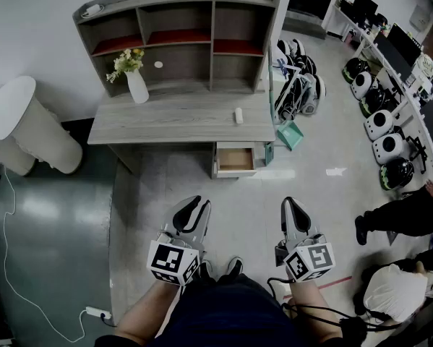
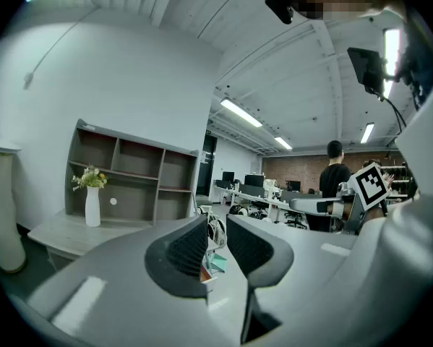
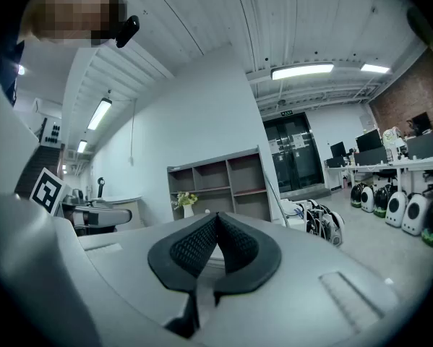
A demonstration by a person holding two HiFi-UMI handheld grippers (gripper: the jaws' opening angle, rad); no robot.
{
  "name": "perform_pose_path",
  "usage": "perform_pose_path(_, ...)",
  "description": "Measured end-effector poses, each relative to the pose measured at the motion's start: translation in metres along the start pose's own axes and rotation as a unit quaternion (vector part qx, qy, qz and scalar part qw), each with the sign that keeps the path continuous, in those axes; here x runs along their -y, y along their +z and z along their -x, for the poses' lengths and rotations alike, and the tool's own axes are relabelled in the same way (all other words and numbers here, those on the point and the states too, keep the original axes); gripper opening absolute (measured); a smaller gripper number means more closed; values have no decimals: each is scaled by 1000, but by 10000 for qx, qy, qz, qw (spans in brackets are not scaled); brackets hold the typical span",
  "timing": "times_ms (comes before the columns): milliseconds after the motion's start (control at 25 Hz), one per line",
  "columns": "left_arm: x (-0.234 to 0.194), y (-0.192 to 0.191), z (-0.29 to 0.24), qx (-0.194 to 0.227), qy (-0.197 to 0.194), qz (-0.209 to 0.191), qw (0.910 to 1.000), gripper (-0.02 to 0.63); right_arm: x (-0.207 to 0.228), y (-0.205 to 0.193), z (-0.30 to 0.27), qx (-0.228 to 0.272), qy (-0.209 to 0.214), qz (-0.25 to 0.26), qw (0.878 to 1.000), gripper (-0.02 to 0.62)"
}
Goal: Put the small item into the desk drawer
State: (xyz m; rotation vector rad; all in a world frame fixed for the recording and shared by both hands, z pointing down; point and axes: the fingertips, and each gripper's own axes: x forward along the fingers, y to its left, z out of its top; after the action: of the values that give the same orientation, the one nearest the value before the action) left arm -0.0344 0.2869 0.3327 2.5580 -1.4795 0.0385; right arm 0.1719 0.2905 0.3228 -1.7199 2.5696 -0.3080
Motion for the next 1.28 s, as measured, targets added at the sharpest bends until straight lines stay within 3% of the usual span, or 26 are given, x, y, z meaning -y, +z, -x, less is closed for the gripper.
perform_pose_path(360,29,2,-10,-15,130,-9,9999,81,24,10,21,-11,68,34,10000,6)
perform_pose_path(720,33,-1,-23,-98,552,31,9984,81,55,8,11,-49,290,-70,9995,6)
perform_pose_path(1000,20,-6,-28,-208,832,30,9963,81,57,-1,-12,-159,537,-86,9984,6)
perform_pose_path(1280,-25,0,-54,-174,840,50,9963,81,58,-1,-60,-245,433,-12,9988,6)
